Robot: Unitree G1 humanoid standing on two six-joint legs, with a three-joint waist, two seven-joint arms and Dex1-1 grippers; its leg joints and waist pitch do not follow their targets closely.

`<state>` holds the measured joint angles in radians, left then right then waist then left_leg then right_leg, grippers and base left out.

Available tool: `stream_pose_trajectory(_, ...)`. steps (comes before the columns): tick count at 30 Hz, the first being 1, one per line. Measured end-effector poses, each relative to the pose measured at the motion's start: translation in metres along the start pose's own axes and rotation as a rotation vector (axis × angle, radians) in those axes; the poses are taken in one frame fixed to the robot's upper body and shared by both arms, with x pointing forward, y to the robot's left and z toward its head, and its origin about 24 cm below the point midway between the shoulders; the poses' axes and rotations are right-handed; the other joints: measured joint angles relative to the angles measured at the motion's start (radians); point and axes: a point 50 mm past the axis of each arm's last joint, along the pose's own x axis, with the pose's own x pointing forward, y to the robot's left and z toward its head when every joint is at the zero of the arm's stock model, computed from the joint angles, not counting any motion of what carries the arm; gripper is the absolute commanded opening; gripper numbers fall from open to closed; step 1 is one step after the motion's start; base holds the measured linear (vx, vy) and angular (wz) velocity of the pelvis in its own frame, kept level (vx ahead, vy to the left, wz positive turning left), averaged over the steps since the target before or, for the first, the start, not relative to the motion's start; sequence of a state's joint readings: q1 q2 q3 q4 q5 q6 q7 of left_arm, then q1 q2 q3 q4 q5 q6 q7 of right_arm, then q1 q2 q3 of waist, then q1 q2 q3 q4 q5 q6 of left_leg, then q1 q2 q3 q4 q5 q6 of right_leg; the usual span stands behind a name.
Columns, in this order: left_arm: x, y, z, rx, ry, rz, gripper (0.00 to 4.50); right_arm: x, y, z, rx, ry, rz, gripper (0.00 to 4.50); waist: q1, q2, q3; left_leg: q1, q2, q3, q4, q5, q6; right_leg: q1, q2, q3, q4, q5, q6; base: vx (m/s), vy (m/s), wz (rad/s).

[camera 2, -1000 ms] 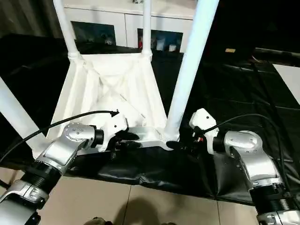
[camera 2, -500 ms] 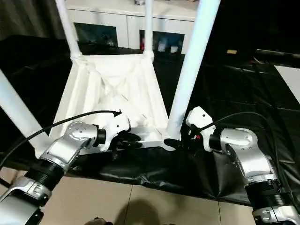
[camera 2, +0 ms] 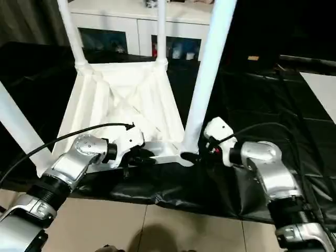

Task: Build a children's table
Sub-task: Rotate leg to tighten

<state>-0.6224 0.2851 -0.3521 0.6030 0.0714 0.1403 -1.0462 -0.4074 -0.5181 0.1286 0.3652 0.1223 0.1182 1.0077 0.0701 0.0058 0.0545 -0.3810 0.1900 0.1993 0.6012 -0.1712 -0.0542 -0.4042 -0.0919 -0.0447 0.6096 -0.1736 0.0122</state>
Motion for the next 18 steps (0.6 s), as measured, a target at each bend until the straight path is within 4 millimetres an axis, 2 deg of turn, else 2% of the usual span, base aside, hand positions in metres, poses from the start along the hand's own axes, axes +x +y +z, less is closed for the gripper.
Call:
stream_pose_trajectory(3,-0.001,-0.001,-0.001,0.006,0.006,-0.017,0.19,0.003,-0.001,-0.003,0.007,0.012,0.000,4.10,-0.006,0.001,-0.001,0.000,0.000,0.000,0.000,0.000,0.000,0.000,0.000,0.000,0.000,0.000,0.000,0.000,0.000,0.00)
stream_pose_trajectory(6,-0.001,-0.002,-0.001,0.011,0.012,-0.032,0.07,0.008,-0.002,0.001,-0.005,0.005,0.007,4.10,-0.008,0.001,-0.001,0.000,0.000,0.000,0.000,0.000,0.000,0.000,0.000,0.000,0.000,0.000,0.000,0.000,0.000,0.00)
stream_pose_trajectory(18,-0.003,-0.005,-0.002,0.061,0.003,-0.047,0.07,0.014,-0.001,-0.002,0.000,0.011,0.041,4.10,-0.008,0.000,-0.003,0.000,0.000,0.000,-0.002,0.000,0.000,0.000,0.000,0.000,0.000,0.000,0.000,0.000,0.000,0.00)
